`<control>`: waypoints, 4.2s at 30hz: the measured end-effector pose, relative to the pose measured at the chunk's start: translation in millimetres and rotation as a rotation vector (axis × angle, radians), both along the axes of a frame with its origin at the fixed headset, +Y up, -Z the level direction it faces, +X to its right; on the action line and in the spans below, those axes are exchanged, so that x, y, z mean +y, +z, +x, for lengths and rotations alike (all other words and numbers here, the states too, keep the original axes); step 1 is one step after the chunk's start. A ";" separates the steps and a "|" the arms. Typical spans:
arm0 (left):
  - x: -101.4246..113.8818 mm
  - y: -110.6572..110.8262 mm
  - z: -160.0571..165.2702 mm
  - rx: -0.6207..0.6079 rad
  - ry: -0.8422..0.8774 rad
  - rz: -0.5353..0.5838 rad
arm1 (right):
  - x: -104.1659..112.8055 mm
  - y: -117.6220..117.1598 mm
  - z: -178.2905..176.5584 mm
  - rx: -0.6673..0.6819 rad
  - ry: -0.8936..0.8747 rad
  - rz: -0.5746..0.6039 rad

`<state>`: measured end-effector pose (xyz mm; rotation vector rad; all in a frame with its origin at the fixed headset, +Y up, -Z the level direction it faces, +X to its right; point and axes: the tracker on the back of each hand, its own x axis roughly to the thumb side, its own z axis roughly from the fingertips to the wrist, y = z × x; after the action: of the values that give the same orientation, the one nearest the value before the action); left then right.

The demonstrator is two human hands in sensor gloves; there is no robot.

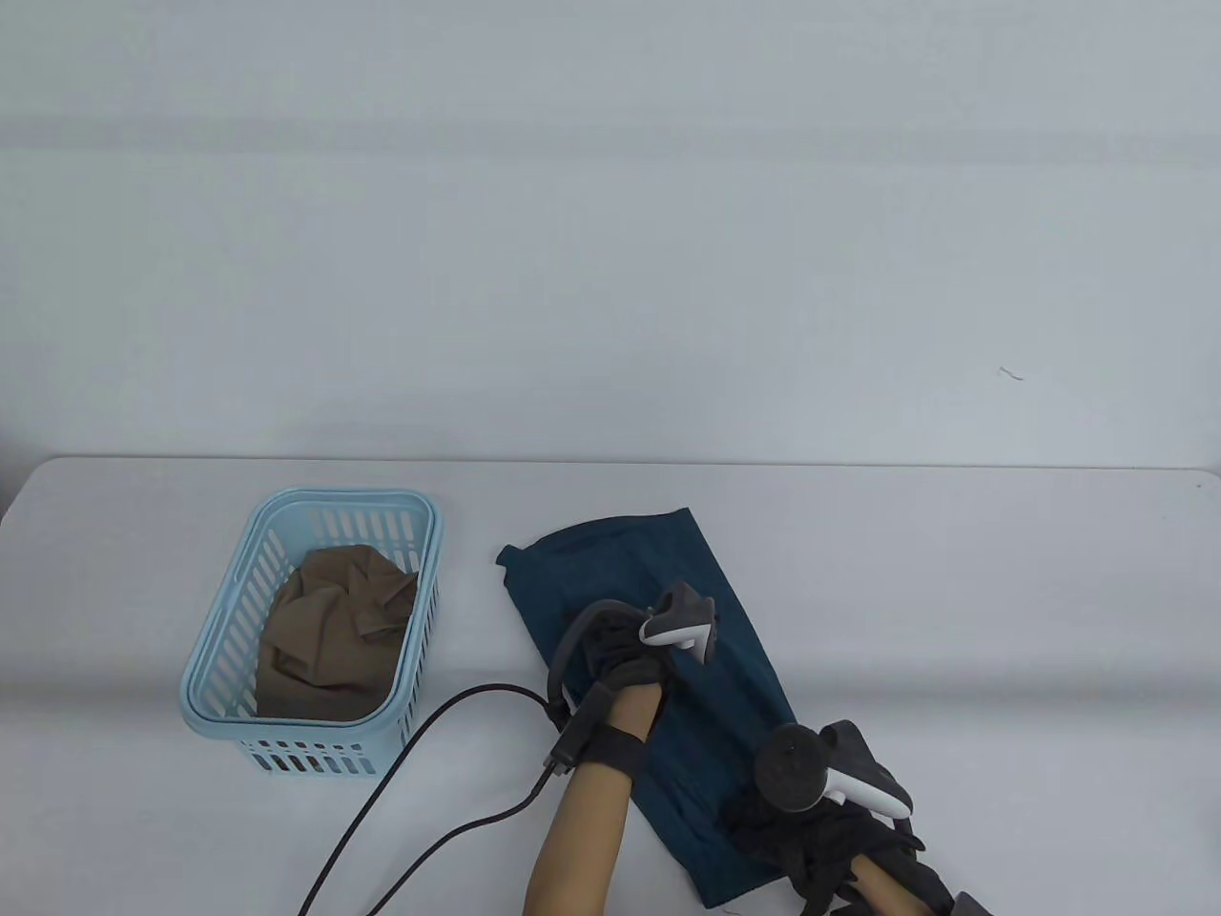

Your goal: Roll shorts into tight roll

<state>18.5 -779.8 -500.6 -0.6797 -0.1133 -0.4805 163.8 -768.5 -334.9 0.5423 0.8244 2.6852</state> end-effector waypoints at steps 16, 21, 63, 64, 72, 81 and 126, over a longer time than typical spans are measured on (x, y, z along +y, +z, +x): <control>-5.1 -30.9 -9.6 -0.009 0.126 0.130 | -18.0 1.0 -6.8 -0.048 -0.280 -0.198; -6.7 -35.7 -20.8 0.008 0.263 0.115 | -19.5 2.3 -9.8 -0.048 -0.312 -0.222; 2.1 191.3 -31.3 -0.532 0.388 0.156 | -11.6 26.3 -22.6 0.203 0.200 0.401; 3.3 191.2 -32.3 -0.545 0.395 0.163 | -10.2 28.6 -23.8 0.226 0.208 0.448; 24.7 178.1 -52.4 -0.427 0.670 0.136 | 1.2 19.4 -8.5 0.161 -0.029 0.400; 17.6 172.0 -63.0 -0.259 0.822 0.008 | -2.0 14.7 0.0 0.057 -0.087 0.162; 20.9 168.4 -72.1 -0.283 0.685 0.228 | -6.1 8.2 3.6 -0.180 -0.075 0.161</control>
<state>-53.5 -759.0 -332.2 -0.3122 -0.5310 0.0760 167.3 -774.6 -326.7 0.3517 0.5319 2.6964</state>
